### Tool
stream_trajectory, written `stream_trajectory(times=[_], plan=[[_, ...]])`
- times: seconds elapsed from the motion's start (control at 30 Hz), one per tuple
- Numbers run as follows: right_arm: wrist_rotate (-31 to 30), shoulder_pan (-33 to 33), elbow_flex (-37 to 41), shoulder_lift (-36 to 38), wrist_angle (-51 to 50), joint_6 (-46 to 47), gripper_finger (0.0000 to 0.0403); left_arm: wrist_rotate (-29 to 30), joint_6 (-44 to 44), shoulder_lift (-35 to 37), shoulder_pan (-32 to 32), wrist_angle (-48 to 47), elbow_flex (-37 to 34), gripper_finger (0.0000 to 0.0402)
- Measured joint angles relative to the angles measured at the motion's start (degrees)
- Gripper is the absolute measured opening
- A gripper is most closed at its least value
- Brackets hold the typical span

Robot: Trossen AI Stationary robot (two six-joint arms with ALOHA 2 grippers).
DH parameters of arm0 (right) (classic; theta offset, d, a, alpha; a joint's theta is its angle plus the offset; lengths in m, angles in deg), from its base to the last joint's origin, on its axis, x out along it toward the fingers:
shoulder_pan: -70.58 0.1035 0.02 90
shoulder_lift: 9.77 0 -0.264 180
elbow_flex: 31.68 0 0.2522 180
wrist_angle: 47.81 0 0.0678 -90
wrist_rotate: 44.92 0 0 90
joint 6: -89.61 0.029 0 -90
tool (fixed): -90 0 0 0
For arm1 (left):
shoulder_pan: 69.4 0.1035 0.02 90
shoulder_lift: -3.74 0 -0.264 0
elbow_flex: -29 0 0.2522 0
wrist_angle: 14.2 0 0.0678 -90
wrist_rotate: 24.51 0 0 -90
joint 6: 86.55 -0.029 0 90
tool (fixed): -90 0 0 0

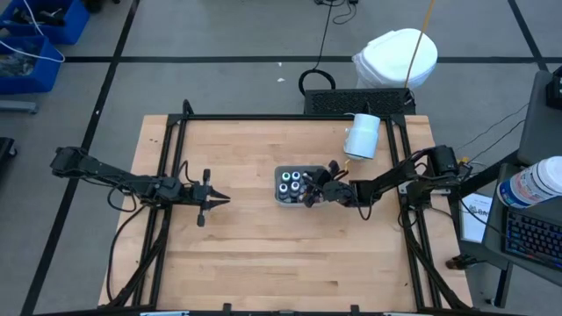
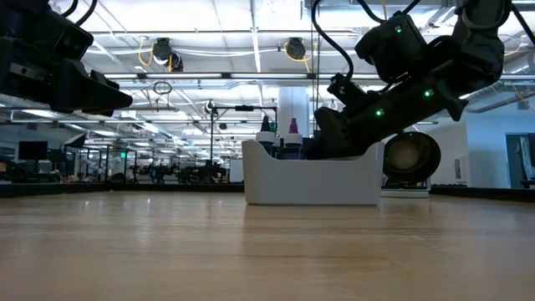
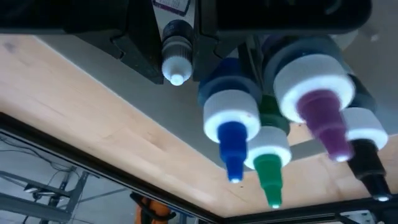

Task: Pick & Place food coloring
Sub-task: Put the small blue food coloring bottle into the gray bin

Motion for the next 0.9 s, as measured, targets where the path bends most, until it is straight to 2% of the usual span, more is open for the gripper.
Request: stream_trajectory(times=[0.63, 0.77, 0.9], plan=[[2.7, 0.0, -1.0, -0.1, -1.6, -2.3, 0.0055, 0.0, -0.3, 0.0, 0.0, 0.0, 0.0, 0.0042], [3.0, -0.1, -5.8, -0.3, -7.9, -0.3, 0.0055, 0.0, -0.3, 0.0, 0.0, 0.0, 0.0, 0.0042], [0.2, 0.0, -11.3, -0.4, -21.3, 3.7, 0.0055, 0.0, -0.2, 0.0, 0.0, 0.0, 0.0, 0.0042]])
